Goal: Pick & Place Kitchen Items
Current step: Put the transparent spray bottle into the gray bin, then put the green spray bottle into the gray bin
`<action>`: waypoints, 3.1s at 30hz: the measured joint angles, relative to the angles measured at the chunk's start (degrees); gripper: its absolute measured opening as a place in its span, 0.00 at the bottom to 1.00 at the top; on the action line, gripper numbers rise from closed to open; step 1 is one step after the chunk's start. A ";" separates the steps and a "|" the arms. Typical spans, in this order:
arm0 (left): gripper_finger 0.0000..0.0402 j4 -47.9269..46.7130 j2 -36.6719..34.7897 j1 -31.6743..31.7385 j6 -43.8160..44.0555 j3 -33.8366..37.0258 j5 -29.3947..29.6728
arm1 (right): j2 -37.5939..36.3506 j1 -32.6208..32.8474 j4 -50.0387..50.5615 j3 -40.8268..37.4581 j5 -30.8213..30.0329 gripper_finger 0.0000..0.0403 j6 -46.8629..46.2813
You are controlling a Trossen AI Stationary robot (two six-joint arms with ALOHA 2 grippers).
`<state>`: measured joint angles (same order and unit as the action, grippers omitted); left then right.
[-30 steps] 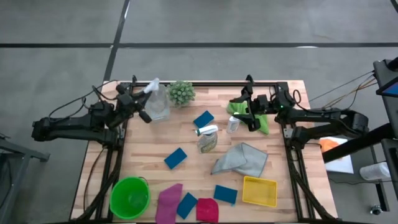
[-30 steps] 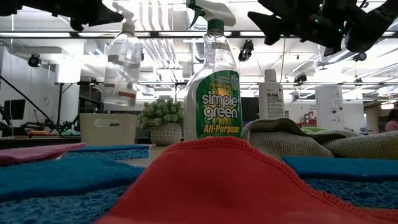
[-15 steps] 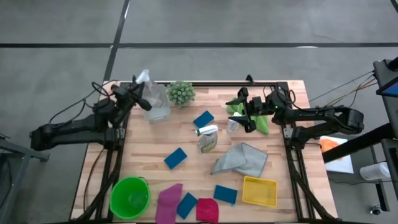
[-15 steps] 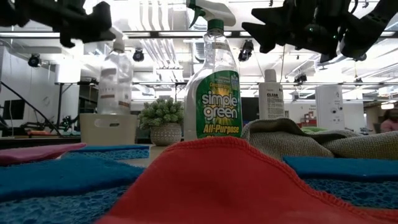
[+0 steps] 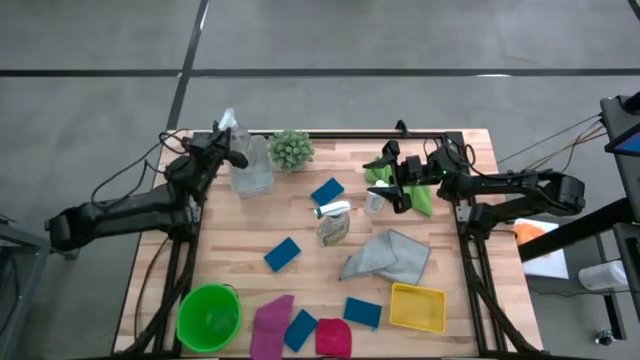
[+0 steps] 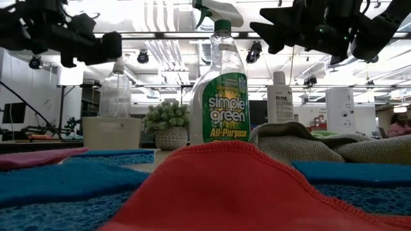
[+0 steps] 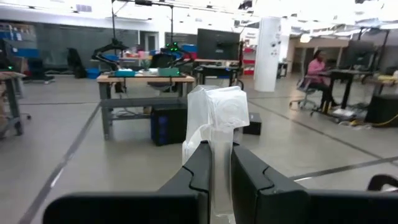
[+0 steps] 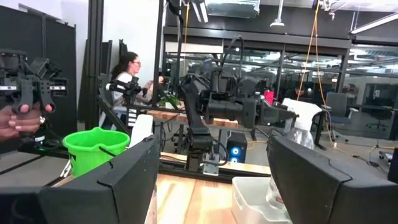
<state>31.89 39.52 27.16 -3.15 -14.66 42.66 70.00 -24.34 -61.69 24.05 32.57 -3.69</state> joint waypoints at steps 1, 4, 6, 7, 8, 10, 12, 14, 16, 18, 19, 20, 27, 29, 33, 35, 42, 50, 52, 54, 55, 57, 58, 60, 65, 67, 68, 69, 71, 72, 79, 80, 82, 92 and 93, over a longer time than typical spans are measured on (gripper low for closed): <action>0.06 0.38 0.96 0.34 -0.01 0.01 -0.24 | 0.00 0.00 0.00 0.00 0.01 0.72 0.05; 0.06 3.45 4.00 1.35 -1.11 0.01 -0.24 | 0.00 0.00 0.00 0.00 0.01 0.72 0.26; 0.06 5.53 6.18 1.97 -1.56 0.01 -0.22 | 0.00 0.00 0.00 0.00 0.01 0.72 0.27; 0.06 6.38 7.28 2.22 -1.90 0.01 -0.26 | 0.00 0.00 0.00 0.00 0.01 0.72 0.27; 0.06 7.22 8.21 2.44 -2.40 0.01 -0.25 | 0.00 0.00 0.00 0.00 0.01 0.72 0.27; 0.06 8.93 10.05 2.85 -2.64 0.01 -0.22 | 0.00 0.02 0.00 0.00 0.01 0.72 0.27; 0.06 9.28 11.50 3.08 -2.63 0.01 -0.22 | -0.02 0.09 0.00 0.02 0.01 0.72 0.27; 0.06 9.26 12.76 3.21 -2.51 0.01 -0.24 | -0.02 0.11 0.00 0.02 0.03 0.72 0.27; 0.06 9.26 13.71 3.21 -1.97 0.01 -0.24 | -0.02 0.11 0.00 0.02 0.03 0.72 0.27; 0.06 9.44 14.44 3.21 -0.97 0.01 -0.23 | -0.02 0.11 0.00 0.02 0.03 0.72 0.27; 0.07 9.53 14.72 3.21 -0.43 -0.01 -0.24 | -0.02 0.11 0.00 0.02 0.03 0.72 0.27; 0.07 9.63 14.89 3.21 0.08 -0.01 -0.22 | -0.02 0.11 0.01 0.02 0.03 0.72 0.27; 0.25 8.85 14.65 3.21 0.63 0.01 -0.22 | -0.02 0.11 0.04 0.02 0.05 0.72 0.27; 0.28 8.46 14.45 3.21 0.60 0.01 -0.23 | -0.02 0.11 0.22 0.02 0.05 0.72 0.27; 0.29 7.47 13.37 3.14 0.60 0.01 -0.24 | -0.02 0.11 0.69 0.02 0.05 0.72 0.27; 0.30 6.88 12.60 2.95 0.60 0.01 -0.22 | -0.02 0.11 0.90 0.02 0.05 0.72 0.27; 0.30 2.74 9.58 1.07 0.60 0.01 -0.27 | -0.02 0.11 0.92 0.02 0.05 0.72 0.27; 0.30 -1.55 7.50 -0.90 0.62 0.01 -3.68 | -0.02 0.11 0.92 0.02 0.05 0.72 0.27; 0.31 -2.03 6.94 -1.27 0.41 0.01 -3.70 | -0.02 0.12 0.92 0.02 0.05 0.72 0.26; 0.32 -2.73 6.18 -1.50 0.20 0.01 -3.70 | -0.02 0.13 1.02 0.02 0.05 0.72 0.25; 0.33 -3.12 5.71 -1.52 0.19 0.01 -3.70 | -0.02 0.13 1.12 0.02 0.05 0.72 0.25; 0.37 -4.31 4.48 -1.53 0.19 0.01 -3.68 | -0.02 0.13 1.41 0.04 0.05 0.72 0.23; 0.39 -5.10 3.84 -1.53 0.21 0.01 -3.70 | -0.02 0.13 1.49 0.04 0.05 0.72 0.11; 0.45 -6.95 2.35 -1.53 0.21 0.01 -3.70 | -0.02 0.13 1.53 0.04 0.05 0.72 0.07; 0.61 -14.50 -1.83 -1.58 1.71 0.01 -3.70 | -0.04 0.13 1.97 0.04 0.05 0.72 0.07; 0.66 -17.56 -3.54 -1.58 2.67 0.01 -3.70 | -0.04 0.13 2.07 0.02 0.05 0.72 0.07; 0.68 -18.90 -4.37 -1.58 3.19 0.01 -3.72 | -0.04 0.13 2.22 0.04 0.05 0.72 0.07; 0.69 -20.16 -5.12 -1.58 3.61 0.01 -3.71 | -0.04 0.13 2.31 0.04 0.05 0.72 0.07; 0.71 -22.44 -6.51 -1.60 4.19 0.01 -4.10 | -0.04 0.13 2.30 0.04 0.05 0.72 0.07; 0.71 -23.24 -7.15 -1.62 4.81 0.01 -4.65 | -0.04 0.13 2.29 0.04 0.05 0.72 0.07; 0.71 -25.56 -10.97 -1.62 6.24 0.01 -11.06 | -0.04 0.13 2.47 0.04 0.05 0.72 0.07; 0.71 -25.77 -11.47 -1.62 6.30 0.01 -12.27 | -0.04 0.13 2.57 0.04 0.05 0.72 0.07; 0.71 -25.84 -12.42 -1.72 6.68 0.01 -15.16 | -0.04 0.13 2.88 0.04 0.05 0.72 0.08; 0.71 -25.23 -17.59 -1.88 9.47 0.01 -35.05 | -0.04 0.13 3.06 0.03 0.03 0.72 0.72; 0.71 -25.12 -17.88 -1.90 9.78 0.01 -37.24 | -0.04 0.13 3.06 0.04 0.03 0.72 0.83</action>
<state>6.77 21.64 25.26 6.62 -14.66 5.42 69.95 -24.21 -58.63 24.10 32.60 -2.86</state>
